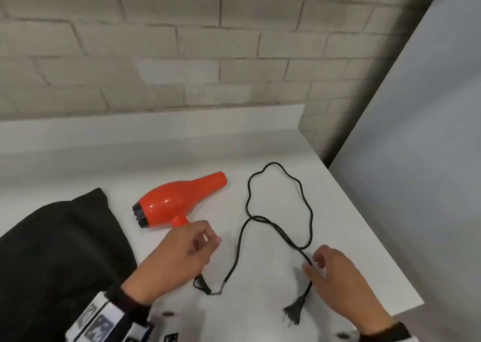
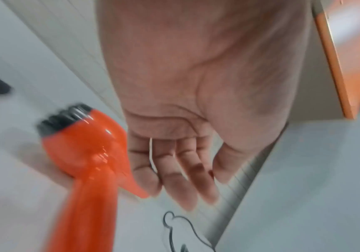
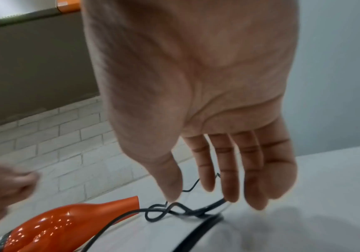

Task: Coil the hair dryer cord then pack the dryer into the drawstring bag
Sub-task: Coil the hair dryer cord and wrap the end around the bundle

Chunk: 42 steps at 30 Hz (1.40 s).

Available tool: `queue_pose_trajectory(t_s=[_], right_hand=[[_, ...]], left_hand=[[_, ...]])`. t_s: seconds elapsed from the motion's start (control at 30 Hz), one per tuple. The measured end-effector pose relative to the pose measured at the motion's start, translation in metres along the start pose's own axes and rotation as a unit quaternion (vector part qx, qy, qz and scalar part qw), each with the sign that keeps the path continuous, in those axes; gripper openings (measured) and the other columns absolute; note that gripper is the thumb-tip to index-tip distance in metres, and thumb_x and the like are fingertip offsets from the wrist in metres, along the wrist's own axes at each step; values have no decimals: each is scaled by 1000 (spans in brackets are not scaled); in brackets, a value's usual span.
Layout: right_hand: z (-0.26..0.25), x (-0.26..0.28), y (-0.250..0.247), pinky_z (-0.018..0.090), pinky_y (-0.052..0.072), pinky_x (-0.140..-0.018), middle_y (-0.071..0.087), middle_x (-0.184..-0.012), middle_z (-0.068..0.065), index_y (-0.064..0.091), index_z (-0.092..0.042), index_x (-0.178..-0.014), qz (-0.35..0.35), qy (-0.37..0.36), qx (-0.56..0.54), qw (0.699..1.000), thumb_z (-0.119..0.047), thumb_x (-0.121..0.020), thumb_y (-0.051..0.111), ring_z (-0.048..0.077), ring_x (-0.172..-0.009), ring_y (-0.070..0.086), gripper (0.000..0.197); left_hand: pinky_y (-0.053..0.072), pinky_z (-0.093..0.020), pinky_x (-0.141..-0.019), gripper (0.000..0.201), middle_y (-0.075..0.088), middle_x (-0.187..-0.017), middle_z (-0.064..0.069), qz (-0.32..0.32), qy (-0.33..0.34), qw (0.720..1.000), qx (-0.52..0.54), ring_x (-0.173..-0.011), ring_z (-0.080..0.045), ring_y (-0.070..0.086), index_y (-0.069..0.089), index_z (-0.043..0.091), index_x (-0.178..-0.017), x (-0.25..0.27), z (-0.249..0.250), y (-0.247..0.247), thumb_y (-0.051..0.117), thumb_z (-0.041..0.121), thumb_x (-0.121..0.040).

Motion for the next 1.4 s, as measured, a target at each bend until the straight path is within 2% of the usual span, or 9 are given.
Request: queue_pose_trajectory(t_s=[0.17, 0.3, 0.4, 0.53, 0.77, 1.03, 1.17, 1.3, 1.4], right_hand=[[9, 10, 15, 23, 40, -57, 60, -84, -4, 50, -18, -89, -53, 104, 1, 993, -50, -87, 56, 12, -71, 55, 33], [8, 12, 18, 24, 46, -62, 61, -78, -7, 56, -21, -83, -39, 94, -49, 994, -37, -87, 60, 10, -71, 58, 17], [0, 11, 16, 15, 41, -56, 61, -76, -9, 58, -23, -85, -20, 72, -110, 991, -29, -88, 63, 3, -67, 55, 8], [-6, 11, 8, 13, 39, -51, 62, -70, -6, 60, -19, -86, 28, 47, -162, 985, -21, -89, 65, 5, -60, 55, 6], [1, 4, -5, 26, 47, -49, 67, -70, 2, 63, -24, -91, 96, 56, -298, 948, -16, -90, 64, 12, -43, 60, 8], [-23, 1, -8, 35, 45, -59, 69, -94, 4, 64, -16, -92, 80, 36, -529, 844, -25, -98, 51, 23, -67, 63, 17], [-17, -2, -12, 30, 33, -52, 61, -77, 8, 67, -11, -79, 137, 108, -586, 791, -27, -96, 56, 20, -56, 43, 25], [-3, -4, -8, 29, 32, -51, 46, -78, 14, 59, 9, -78, 152, 128, -584, 787, -5, -86, 63, 21, -56, 39, 16], [-9, -4, -10, 29, 40, -53, 61, -92, 2, 63, -6, -92, 169, 77, -534, 825, -10, -88, 65, 21, -63, 51, 5]], left_hand=[[53, -30, -65, 8, 62, -79, 12, 22, 86, 989, -121, -69, -5, 57, 60, 31, -88, -64, 33, 40, 57, 38, -89], [43, -30, -90, 31, 54, -124, 4, -25, 131, 965, -225, -105, -18, 53, 53, 24, -122, -96, 34, 77, 55, 30, -92], [33, -37, -102, 44, 49, -138, 0, -104, 137, 929, -329, -119, -28, 45, 43, 21, -138, -111, 26, 102, 51, 25, -94], [36, -34, -86, 22, 61, -114, -4, -96, 148, 930, -323, -104, -29, 55, 61, 19, -112, -118, 27, 104, 48, 16, -94], [41, -17, -66, 8, 61, -79, 13, -76, 164, 982, -54, -69, -5, 52, 61, 25, -90, -104, 47, 75, 55, 22, -94], [43, -26, -66, 7, 67, -85, -3, -116, 190, 975, 4, -76, -24, 56, 58, 26, -89, -82, 65, 59, 55, 27, -95], [45, -29, -62, 8, 72, -85, 3, -104, 183, 978, 7, -70, -22, 59, 56, 27, -88, -74, 64, 56, 53, 27, -96], [39, -29, -46, 9, 77, -80, 5, -23, 137, 986, 87, -51, -32, 55, 51, 25, -90, -72, 58, 38, 49, 26, -99], [42, -29, -57, 7, 78, -83, 2, -29, 130, 984, 120, -69, -33, 68, 51, 24, -93, -70, 58, 31, 50, 27, -99]])
Point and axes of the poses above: each hand's wrist, its own x-axis away from the middle knuckle, its own y-axis out of the palm, z = x × y, the point moved 5 cm from there along -x, towards the middle knuckle
